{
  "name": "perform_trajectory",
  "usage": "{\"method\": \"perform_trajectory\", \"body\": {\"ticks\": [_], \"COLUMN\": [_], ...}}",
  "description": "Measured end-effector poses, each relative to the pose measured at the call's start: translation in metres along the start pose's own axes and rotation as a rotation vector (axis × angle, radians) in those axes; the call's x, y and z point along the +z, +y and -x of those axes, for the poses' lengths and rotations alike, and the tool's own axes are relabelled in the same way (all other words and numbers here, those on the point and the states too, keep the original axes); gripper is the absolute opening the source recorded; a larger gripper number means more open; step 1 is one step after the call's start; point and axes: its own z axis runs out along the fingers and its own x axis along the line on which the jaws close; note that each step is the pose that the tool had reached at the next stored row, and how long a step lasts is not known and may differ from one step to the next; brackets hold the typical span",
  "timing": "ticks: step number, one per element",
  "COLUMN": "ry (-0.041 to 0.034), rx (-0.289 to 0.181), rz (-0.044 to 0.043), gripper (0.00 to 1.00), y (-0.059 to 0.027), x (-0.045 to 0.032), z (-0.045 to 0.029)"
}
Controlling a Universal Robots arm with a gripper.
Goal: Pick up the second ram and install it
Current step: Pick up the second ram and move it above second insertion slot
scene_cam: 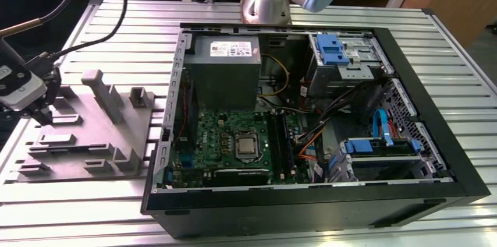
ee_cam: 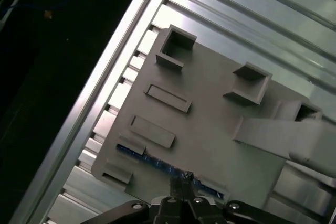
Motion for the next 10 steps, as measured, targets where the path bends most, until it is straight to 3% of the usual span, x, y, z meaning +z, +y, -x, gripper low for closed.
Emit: {"method": "perform_trajectory", "body": {"ticks": [10], "ry": [0.0092], "rx": [-0.181], "rz": [0.0057], "gripper": [0.1], "y": [-0.0002], "x": [0.005], "z": [-0.0002]}}
